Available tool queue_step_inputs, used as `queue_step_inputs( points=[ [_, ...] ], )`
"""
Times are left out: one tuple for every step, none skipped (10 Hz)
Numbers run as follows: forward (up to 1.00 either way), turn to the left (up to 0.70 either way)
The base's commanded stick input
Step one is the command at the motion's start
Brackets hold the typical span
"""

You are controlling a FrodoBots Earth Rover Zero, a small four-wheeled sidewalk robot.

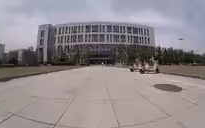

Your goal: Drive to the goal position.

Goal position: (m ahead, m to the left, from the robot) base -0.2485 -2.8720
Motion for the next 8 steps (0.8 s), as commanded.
queue_step_inputs(
  points=[
    [1.0, 0.0],
    [1.0, 0.0],
    [1.0, 0.13],
    [1.0, 0.04],
    [1.0, 0.0],
    [1.0, 0.0],
    [1.0, 0.0],
    [1.0, 0.0]
  ],
)
